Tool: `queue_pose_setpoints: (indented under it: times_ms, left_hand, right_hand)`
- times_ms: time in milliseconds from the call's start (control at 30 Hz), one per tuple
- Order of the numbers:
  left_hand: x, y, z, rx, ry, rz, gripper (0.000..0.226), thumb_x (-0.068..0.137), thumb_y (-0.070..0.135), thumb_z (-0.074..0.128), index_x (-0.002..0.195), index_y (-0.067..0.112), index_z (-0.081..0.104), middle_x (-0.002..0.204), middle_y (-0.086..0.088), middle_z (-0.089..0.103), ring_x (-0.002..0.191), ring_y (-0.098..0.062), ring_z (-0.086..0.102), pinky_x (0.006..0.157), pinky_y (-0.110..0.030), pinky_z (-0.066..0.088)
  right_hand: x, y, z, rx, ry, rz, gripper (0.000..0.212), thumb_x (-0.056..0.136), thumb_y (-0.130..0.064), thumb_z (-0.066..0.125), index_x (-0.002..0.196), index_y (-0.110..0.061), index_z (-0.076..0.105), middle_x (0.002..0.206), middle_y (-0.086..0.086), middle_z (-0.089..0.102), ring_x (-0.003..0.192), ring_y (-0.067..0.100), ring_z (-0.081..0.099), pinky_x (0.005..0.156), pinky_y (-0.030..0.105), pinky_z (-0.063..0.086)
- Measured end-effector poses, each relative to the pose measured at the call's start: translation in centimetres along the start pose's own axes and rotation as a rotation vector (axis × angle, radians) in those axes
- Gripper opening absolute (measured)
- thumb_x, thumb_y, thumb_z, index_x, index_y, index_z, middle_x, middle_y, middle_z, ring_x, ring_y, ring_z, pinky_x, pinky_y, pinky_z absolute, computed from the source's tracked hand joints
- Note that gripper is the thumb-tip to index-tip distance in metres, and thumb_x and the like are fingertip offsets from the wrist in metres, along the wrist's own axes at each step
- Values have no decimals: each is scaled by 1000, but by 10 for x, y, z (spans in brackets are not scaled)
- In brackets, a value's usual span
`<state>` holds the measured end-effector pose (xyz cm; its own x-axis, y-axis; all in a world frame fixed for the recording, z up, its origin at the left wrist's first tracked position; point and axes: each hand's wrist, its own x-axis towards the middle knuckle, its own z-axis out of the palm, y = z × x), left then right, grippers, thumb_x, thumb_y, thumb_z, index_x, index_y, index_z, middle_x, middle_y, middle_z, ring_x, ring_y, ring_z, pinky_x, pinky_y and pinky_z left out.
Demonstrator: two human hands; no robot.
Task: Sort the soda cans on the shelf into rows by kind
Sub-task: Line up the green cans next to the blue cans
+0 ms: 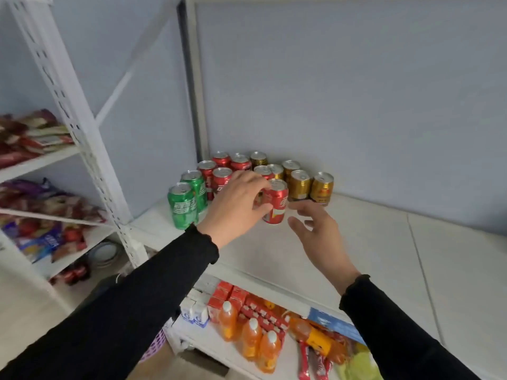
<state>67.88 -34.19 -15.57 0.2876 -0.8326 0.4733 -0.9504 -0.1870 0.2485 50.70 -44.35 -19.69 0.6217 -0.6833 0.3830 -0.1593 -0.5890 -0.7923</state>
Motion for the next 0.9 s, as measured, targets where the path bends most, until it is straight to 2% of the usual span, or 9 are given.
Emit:
queue_pose_setpoints:
  times_ms: [100,233,367,467,567,700,767,833,900]
  left_hand:
    - [1,-49,-16,-32,44,-109,37,89,37,69,123,24,63,127,6,57,121,-18,46,99,-31,37]
    - [8,-108,-39,-29,11,-266,41,89,39,68,127,27,58,129,4,56,121,-20,46,95,-31,38]
    - [11,-161,-54,-149,-64,-420,51,87,49,69,130,27,55,131,2,55,120,-15,51,96,-34,42]
    - [10,-189,-51,-220,-212,-481,60,86,53,69,137,28,49,139,2,53,118,-14,53,90,-30,42]
    - [15,-204,-45,-336,-291,-502,59,86,51,70,137,29,48,138,3,52,113,-13,55,85,-29,43]
    - [27,-214,-40,-426,-347,-466,54,85,52,71,130,28,53,123,8,57,104,-10,59,82,-28,48]
    - [34,-218,-38,-391,-351,-443,53,84,57,69,124,26,56,114,9,59,100,-9,59,81,-30,49]
    - [40,-220,-35,-387,-345,-435,58,80,64,69,122,26,57,114,9,58,102,-11,58,82,-32,48]
    - [41,-220,-27,-376,-331,-407,64,74,66,73,120,24,56,116,9,58,104,-13,58,84,-34,49]
  right_hand:
    - [15,1,50,19,-110,12,24,94,-22,66,118,-29,62,114,-13,63,104,9,60,89,32,53]
    - [33,-4,117,58,-261,50,46,89,-23,74,131,-25,54,127,-11,56,110,7,56,86,17,47]
    - [51,-8,181,146,-343,82,70,80,-21,81,139,-27,44,133,-10,51,117,12,51,98,31,47]
    - [54,-10,222,172,-325,152,81,69,-28,86,137,-29,42,133,-10,54,121,13,52,104,39,48]
    - [54,-12,252,169,-252,191,85,61,-42,85,134,-33,42,128,-9,58,119,14,56,100,42,51]
    - [56,-24,268,88,-111,209,75,69,-42,83,133,-25,47,124,-6,59,114,17,54,95,39,51]
    - [55,-26,268,82,-87,217,72,68,-46,82,130,-30,48,122,-9,60,112,15,57,94,41,53]
    - [50,-25,263,95,-67,248,71,66,-48,83,127,-35,48,121,-13,62,109,12,60,91,40,55]
    - [42,-24,252,112,-29,279,71,67,-40,87,128,-34,49,121,-13,63,106,7,62,88,31,56]
